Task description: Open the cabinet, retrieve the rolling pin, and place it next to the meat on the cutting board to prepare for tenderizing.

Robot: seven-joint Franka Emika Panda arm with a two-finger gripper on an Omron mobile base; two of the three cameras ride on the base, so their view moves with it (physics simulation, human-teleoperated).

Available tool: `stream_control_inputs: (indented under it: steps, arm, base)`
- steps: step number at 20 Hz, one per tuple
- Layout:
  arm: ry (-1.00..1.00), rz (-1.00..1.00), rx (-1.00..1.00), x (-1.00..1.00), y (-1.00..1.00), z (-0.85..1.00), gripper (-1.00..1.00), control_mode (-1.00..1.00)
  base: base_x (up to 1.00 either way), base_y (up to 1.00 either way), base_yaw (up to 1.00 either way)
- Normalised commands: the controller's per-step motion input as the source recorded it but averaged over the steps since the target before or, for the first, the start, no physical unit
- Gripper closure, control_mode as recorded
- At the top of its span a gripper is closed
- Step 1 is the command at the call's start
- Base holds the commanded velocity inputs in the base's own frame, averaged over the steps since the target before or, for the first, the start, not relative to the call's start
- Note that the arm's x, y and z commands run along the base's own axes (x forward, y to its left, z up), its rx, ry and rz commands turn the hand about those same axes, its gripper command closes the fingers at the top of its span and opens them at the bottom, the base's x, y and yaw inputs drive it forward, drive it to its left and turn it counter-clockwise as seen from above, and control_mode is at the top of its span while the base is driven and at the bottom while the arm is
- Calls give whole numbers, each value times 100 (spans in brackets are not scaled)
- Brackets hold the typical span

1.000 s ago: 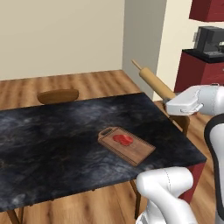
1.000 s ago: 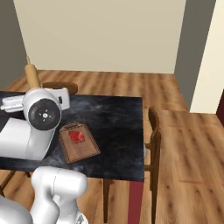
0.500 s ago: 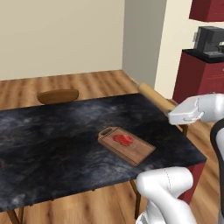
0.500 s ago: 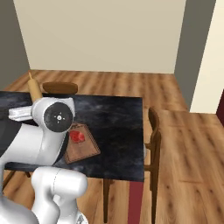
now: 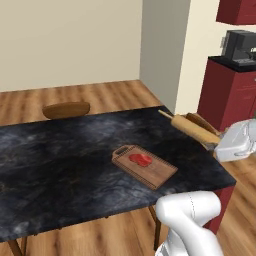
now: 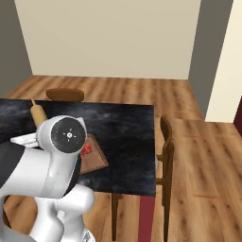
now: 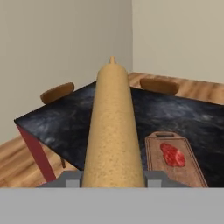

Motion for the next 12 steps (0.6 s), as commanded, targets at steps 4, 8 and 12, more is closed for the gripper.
stream_control_inputs:
  steps: [4,8,12]
  arm:
    - [0,0,-12,-57,-15,-40,100,-100]
    - [0,0,-11,-6,0,-22,100,-100]
    - [0,2,-6,29,0,-7,100,-100]
  base:
    - [0,0,0]
    - [0,0,0]
    - [0,0,0]
